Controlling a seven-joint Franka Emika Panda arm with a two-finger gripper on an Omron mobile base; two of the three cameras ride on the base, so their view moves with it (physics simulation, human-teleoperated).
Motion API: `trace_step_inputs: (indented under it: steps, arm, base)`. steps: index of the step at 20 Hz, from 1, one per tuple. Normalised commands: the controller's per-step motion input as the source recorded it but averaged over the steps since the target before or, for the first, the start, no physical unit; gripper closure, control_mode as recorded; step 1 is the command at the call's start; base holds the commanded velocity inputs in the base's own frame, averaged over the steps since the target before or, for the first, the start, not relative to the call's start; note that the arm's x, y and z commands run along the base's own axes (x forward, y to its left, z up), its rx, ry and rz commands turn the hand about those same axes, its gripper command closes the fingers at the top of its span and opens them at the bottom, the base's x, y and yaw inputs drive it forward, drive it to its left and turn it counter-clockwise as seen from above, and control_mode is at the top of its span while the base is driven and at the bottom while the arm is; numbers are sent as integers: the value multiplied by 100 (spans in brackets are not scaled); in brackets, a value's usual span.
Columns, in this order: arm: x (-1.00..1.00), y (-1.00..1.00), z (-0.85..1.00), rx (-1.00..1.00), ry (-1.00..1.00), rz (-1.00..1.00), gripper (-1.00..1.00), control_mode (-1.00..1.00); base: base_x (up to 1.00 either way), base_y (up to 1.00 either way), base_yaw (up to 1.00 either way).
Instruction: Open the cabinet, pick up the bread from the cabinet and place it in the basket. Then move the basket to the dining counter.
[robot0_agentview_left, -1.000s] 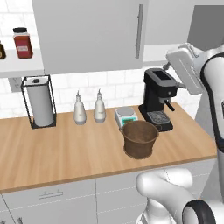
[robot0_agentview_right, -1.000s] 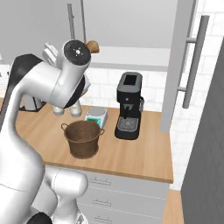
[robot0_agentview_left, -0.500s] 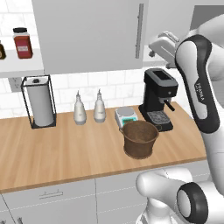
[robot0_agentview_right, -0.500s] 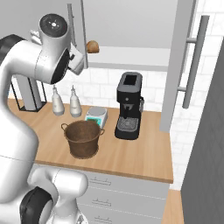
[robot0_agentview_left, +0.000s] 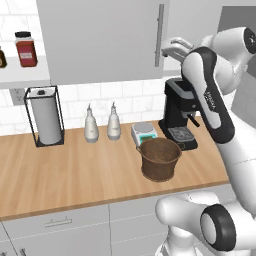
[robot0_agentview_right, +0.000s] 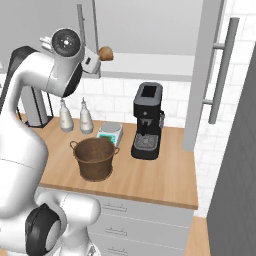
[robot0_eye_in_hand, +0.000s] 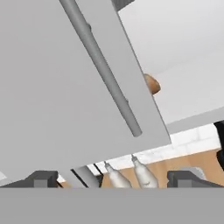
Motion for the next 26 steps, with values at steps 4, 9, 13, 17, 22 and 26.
trace_step_inputs:
  steps: [4, 9, 13, 17, 22, 26]
  arm:
    - [44, 0, 73, -7, 17, 0, -100, -100]
    - [74, 6, 7, -1, 1, 1, -100, -100]
    - [62, 1, -2, 0, 0, 0, -100, -100]
    - [45, 4, -12, 0, -1, 1, -100, -100]
    - [17, 15, -6, -1, -9, 0, -100, -100]
    - [56, 14, -20, 0, -4, 0, -100, -100]
  base:
    - [0, 0, 0]
    - [0, 0, 0]
    - [0, 0, 0]
    - [0, 0, 0]
    - [0, 0, 0]
    - [0, 0, 0]
